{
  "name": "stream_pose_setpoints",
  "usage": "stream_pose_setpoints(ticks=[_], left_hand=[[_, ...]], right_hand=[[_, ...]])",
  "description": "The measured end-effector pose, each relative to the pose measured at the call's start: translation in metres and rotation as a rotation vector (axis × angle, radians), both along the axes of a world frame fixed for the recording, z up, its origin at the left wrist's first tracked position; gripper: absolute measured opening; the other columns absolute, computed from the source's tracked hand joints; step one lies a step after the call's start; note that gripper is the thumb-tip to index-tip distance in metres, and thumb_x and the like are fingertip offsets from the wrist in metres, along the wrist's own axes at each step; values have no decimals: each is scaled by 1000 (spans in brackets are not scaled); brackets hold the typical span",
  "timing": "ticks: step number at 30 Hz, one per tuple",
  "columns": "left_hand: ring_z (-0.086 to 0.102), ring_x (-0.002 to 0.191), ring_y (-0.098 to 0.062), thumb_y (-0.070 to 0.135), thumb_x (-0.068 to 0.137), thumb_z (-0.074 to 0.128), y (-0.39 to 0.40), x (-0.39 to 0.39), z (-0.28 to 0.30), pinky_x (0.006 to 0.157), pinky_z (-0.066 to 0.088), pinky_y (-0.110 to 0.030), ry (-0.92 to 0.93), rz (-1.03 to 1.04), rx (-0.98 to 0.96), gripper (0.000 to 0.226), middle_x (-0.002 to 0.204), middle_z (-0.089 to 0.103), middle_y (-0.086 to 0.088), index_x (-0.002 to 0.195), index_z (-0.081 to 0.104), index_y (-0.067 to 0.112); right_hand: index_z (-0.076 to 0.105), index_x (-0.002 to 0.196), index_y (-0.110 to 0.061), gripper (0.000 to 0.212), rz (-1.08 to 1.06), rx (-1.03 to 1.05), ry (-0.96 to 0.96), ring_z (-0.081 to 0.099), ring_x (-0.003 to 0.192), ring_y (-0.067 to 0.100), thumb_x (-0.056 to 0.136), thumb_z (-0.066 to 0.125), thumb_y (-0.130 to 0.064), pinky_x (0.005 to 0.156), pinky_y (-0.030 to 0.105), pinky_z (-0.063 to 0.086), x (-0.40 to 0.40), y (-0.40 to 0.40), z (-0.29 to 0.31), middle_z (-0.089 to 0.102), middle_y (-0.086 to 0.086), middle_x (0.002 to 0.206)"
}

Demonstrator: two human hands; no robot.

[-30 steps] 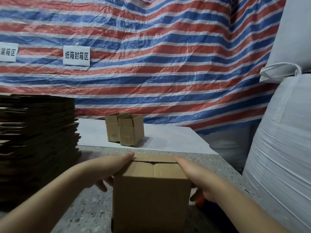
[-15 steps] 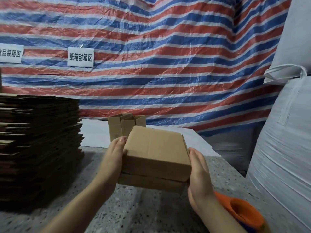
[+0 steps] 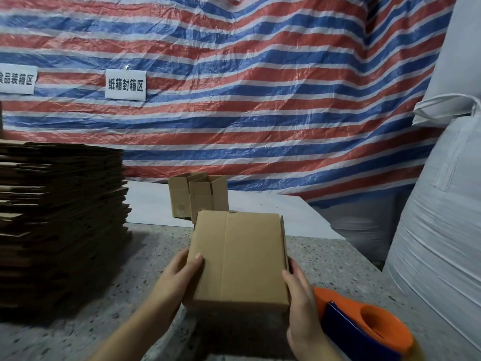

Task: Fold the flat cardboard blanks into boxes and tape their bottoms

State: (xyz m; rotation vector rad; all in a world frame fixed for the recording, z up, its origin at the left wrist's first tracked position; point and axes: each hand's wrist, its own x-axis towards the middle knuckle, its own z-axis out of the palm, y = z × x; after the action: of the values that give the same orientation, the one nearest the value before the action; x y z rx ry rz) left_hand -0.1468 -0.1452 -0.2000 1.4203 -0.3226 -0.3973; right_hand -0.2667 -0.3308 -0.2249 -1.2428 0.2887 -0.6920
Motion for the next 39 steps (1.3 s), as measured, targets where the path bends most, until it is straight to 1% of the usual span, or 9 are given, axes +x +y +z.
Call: stream_pose_setpoints(ticks=[3,6,9,15,24,27,29,32,39], left_hand=[[65,103,-10,38,86,64,5,-4,-8,74,52,-29,-79,-52,-11,41,116,67,11,126,55,39],[63,103,6,33,76,70,13,-3,-12,80,50,-18,-141,-124,-43,52,114,67,25,124,54,43],[65,107,-3,30,72,76,19,2,-14,84,52,-25,-137,-172,-19,67,121,66,18,132,46,39],[62,107,-7,34,63,84,19,1,-19,77,54,-21,-189,-171,53,84,122,58,12,132,37,43],[70,89,-1,40,64,81,-8,12,-12,64,55,-14,-226,-75,-32,58,98,74,19,116,56,34],[69,93,-7,49,66,77,-28,34,2,61,54,-15,-266,-25,10,61,107,69,11,120,51,35],[64,98,-8,52,72,74,-47,54,13,61,55,-16,-299,-6,27,62,113,62,12,125,46,36],[62,100,-9,48,83,70,-83,90,23,68,59,-24,-326,63,11,52,114,60,12,126,43,37],[60,105,-10,38,91,67,-161,179,8,95,55,-42,-410,202,-9,38,110,59,16,119,43,39]], right_hand=[[64,113,-32,30,42,44,83,74,91,11,84,63,-42,68,26,58,-3,-2,-3,77,-13,99],[62,113,-29,26,94,29,131,75,87,11,89,69,-26,62,23,59,-9,-6,-5,78,-8,98],[56,125,-28,43,134,-46,223,75,90,14,88,76,-16,68,27,60,-14,-10,-2,77,-2,106],[47,138,-20,61,130,-142,349,72,83,13,86,79,-12,57,20,57,-16,-9,1,70,2,108],[50,134,-28,61,71,-187,312,72,96,23,84,80,-11,71,33,62,15,-12,7,72,4,110],[55,126,-27,51,64,-162,335,72,97,26,84,80,-12,78,40,62,43,-29,22,74,5,107],[57,124,-24,46,64,-172,354,71,96,24,85,78,-16,70,36,61,67,-45,38,73,5,107],[52,127,-23,46,66,-203,402,67,99,23,87,75,-22,62,32,56,111,-75,63,68,5,113],[38,144,-25,56,-30,-374,519,50,130,29,95,65,-29,95,39,46,224,-145,80,49,4,144]])
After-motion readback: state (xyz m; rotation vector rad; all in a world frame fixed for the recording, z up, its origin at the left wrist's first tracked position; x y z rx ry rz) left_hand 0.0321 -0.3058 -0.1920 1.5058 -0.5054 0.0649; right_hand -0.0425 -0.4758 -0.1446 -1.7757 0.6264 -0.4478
